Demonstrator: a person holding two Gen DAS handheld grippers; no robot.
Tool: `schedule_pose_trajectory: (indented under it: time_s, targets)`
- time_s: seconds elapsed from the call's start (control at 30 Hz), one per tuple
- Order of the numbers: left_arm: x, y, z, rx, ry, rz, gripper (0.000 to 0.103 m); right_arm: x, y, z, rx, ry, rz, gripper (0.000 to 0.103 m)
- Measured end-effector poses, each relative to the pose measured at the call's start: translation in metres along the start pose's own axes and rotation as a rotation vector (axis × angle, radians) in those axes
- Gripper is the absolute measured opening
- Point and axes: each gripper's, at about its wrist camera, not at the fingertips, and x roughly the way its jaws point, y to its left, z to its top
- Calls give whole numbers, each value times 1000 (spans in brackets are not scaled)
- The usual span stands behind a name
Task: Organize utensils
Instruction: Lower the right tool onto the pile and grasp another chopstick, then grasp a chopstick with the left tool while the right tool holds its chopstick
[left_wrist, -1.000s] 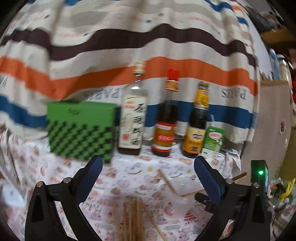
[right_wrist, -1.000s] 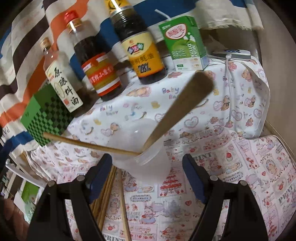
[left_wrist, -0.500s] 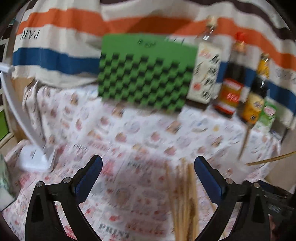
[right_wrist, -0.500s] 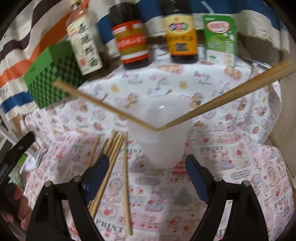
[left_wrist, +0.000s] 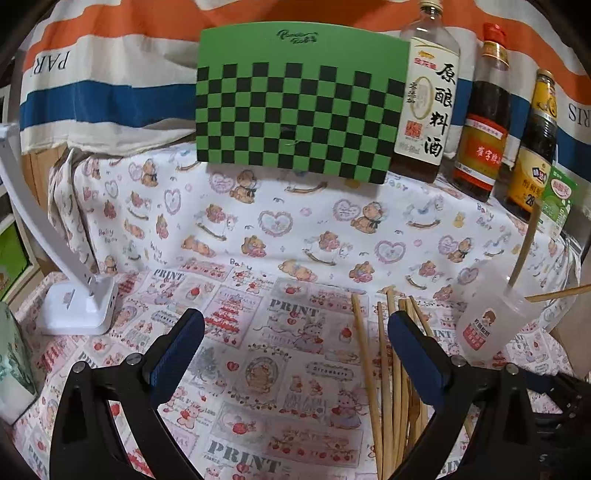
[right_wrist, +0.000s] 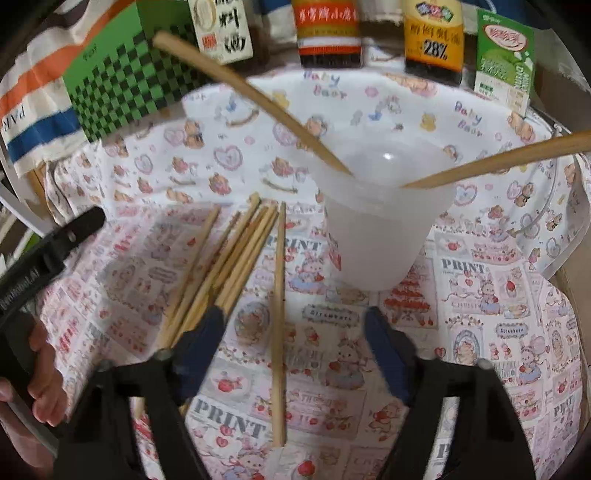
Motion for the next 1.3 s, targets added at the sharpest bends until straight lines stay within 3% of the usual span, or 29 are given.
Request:
schedule_pose_trajectory:
  time_s: [0.13,0.3,0.73,0.83,1.13,1.3]
  targets:
    - [0,0,0,11,-3,30,99,10,-5,-3,56,56,52,44]
    - [5,-4,-3,41,19,95,99,20,6,-8,5,99,26,21]
    - [3,-4,-3,35,19,80,99,23,18,-14,-49,116,-28,7]
    - [4,-4,-3,35,24,84,99,16,16,-12,-28,66,-15,7]
    - [4,-10,-6,65,21,64,99,-42,14,-6,7,-206,65,7]
    - [-6,-10,-5,54,-40,22,99,-61,8,-4,31,-295,119,7]
